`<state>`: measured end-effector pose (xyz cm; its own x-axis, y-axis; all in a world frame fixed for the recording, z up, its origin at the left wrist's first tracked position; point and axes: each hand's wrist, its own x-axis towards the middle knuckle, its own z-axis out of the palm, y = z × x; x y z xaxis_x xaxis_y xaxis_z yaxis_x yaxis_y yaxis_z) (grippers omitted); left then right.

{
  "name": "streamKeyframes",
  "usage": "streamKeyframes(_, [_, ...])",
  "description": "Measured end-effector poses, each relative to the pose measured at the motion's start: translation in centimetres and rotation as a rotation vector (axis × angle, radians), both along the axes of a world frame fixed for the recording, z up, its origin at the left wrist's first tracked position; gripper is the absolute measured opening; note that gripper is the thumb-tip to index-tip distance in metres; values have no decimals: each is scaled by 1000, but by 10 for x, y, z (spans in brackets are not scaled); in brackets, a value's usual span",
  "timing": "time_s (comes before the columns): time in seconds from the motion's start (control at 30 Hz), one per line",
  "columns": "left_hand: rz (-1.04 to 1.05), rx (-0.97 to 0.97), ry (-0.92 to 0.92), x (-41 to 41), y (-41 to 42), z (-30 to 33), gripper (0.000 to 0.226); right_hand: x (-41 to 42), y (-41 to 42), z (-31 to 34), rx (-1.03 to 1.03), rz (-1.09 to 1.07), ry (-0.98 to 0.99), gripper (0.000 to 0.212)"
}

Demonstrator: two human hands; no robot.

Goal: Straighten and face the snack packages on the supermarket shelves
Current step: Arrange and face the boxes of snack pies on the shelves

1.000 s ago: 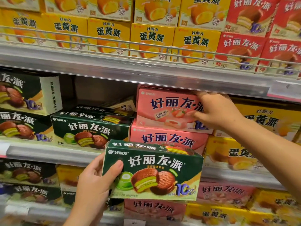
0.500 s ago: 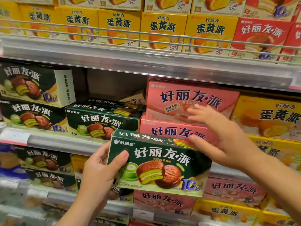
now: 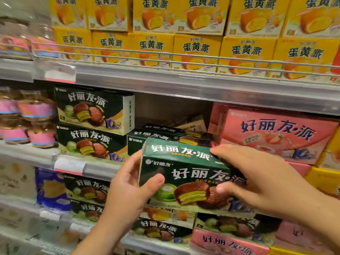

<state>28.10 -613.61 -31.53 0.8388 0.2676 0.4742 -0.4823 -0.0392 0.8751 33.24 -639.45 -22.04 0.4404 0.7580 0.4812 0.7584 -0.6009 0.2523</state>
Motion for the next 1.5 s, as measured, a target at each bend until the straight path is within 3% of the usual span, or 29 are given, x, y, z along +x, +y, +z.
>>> streamKeyframes(0.1, [57, 230, -28, 6, 60, 21, 76, 2, 36, 21, 35, -52, -73, 67])
streamKeyframes(0.17, [165, 432, -87, 16, 107, 37, 64, 5, 57, 34, 29, -124, -109, 71])
streamKeyframes(0.23, [343, 710, -189, 32, 152, 53, 57, 10, 74, 45, 38, -200, -87, 70])
streamKeyframes(0.3, [495, 993, -261, 52, 186, 69, 64, 15, 89, 51, 61, -279, -68, 71])
streamKeyframes(0.4, [602, 1345, -327, 79, 212, 88, 66, 22, 105, 49, 35, -387, -98, 72])
streamKeyframes(0.47, [612, 1458, -341, 90, 216, 96, 69, 26, 112, 46, 5, -432, -84, 70])
streamKeyframes(0.77, [629, 1489, -84, 114, 219, 112, 91, 55, 134, 51, -20, -536, -80, 67])
streamKeyframes(1.03, [671, 1469, -103, 124, 213, 107, 87, 78, 138, 53, -88, -630, -72, 64])
streamKeyframes(1.5, [729, 1447, -166, 123, 212, 105, 83, 93, 142, 37, 89, -603, -37, 59])
